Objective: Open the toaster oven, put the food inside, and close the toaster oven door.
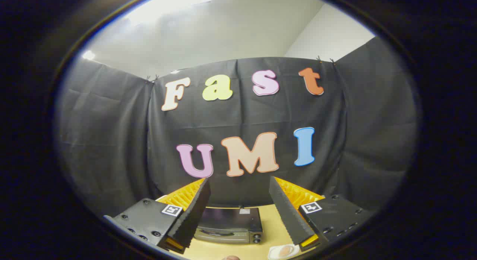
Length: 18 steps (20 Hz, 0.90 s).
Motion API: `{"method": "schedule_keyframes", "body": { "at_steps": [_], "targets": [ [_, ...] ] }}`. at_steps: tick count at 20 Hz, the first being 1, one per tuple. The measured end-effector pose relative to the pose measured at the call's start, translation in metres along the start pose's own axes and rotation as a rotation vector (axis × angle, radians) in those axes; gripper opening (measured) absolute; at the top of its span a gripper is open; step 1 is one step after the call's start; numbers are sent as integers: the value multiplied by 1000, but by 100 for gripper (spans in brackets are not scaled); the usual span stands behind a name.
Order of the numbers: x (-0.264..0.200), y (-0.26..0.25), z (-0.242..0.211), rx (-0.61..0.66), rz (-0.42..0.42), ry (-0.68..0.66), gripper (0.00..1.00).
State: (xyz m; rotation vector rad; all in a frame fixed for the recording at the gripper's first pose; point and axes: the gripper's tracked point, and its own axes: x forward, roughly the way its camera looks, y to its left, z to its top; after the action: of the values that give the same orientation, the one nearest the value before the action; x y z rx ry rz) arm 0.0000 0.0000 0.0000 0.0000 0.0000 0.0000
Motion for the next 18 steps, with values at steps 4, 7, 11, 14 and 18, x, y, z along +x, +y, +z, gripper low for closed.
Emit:
{"method": "schedule_keyframes", "body": {
  "at_steps": [4, 7, 11, 14, 18],
  "targets": [
    [2, 29, 3, 2, 47, 2, 99],
    [1, 34, -1, 17, 58, 6, 99],
    [4, 23, -14, 25, 40, 30, 99],
    [7, 18, -21, 20, 36, 43, 99],
    [13, 17, -26, 19, 38, 49, 99]
  ]
}}
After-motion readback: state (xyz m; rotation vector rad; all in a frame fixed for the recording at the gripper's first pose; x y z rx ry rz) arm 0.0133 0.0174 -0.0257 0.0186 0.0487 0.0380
